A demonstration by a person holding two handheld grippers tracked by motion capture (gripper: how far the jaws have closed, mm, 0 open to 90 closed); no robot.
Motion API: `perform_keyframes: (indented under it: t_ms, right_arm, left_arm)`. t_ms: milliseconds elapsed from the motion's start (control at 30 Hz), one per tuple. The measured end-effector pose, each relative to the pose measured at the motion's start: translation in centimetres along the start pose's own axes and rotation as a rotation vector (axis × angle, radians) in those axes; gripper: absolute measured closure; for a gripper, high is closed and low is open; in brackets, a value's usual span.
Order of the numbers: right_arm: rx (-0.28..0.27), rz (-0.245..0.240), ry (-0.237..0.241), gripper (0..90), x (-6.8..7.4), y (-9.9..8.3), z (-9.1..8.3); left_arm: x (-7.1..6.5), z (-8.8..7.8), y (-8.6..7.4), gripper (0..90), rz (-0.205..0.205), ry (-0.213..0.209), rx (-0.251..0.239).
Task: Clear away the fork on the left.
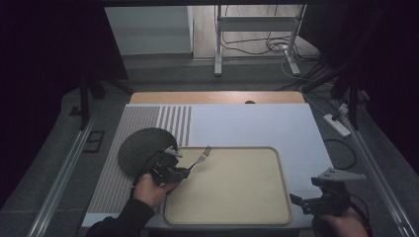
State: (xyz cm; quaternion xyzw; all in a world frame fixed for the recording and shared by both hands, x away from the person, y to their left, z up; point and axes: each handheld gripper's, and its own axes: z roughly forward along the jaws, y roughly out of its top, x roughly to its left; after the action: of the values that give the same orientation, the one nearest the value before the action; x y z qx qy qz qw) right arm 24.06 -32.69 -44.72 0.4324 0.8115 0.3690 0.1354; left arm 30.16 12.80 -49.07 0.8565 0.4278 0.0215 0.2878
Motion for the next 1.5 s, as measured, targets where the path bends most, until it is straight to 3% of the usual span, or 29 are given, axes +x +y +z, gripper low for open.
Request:
perform_keyframes:
  t_ms: [133,200,267,333,433,467,567,633,767,867,1000,1200,1500]
  right_arm:
    - [0.0,0.0,0.001,0.0,0.0,0.0,0.0]
    - [-0.001,-0.001,0.002,0.0,0.0,0.0,0.0]
    - [-0.001,-0.002,0.003,0.0,0.0,0.0,0.0]
    - [0.0,-0.003,0.004,0.0,0.0,0.0,0.0]
    - [0.0,-0.004,0.006,0.0,0.0,0.0,0.0]
    - [0.0,-0.005,0.009,0.0,0.0,0.0,0.0]
    - [0.002,-0.007,0.01,0.0,0.0,0.0,0.0]
    - [0.004,-0.007,0.01,0.0,0.0,0.0,0.0]
    - [0.004,-0.006,0.009,0.0,0.0,0.0,0.0]
    - [0.002,-0.005,0.011,0.0,0.0,0.0,0.0]
    - [0.004,-0.004,0.01,0.0,0.0,0.0,0.0]
    - [0.005,-0.003,0.009,0.0,0.0,0.0,0.0]
    - [0.004,-0.002,0.009,0.0,0.0,0.0,0.0]
  left_arm:
    - [-0.3,1.0,0.3,77.7,-0.002,0.018,0.018]
    - [-0.3,1.8,0.4,77.6,0.002,0.054,0.044]
    - [-0.3,2.0,0.4,77.6,0.001,0.054,0.05]
    - [-0.3,2.8,0.2,77.3,0.009,0.07,0.081]
    - [-0.3,2.9,0.2,71.3,0.023,0.057,0.078]
    - [-0.3,2.8,0.3,67.3,0.023,0.055,0.066]
    - [-0.1,2.1,0.7,66.1,0.027,0.031,0.007]
    - [-0.2,1.9,1.1,71.6,0.055,0.015,-0.015]
    - [-0.6,2.5,1.7,89.0,0.093,0.0,0.005]
    - [-1.0,3.6,2.3,89.1,0.122,-0.022,0.03]
    - [-1.2,4.5,2.7,89.1,0.143,-0.013,0.047]
    - [-1.0,5.3,3.0,89.0,0.13,-0.022,0.04]
    - [0.6,4.7,2.8,89.1,0.077,0.023,0.042]
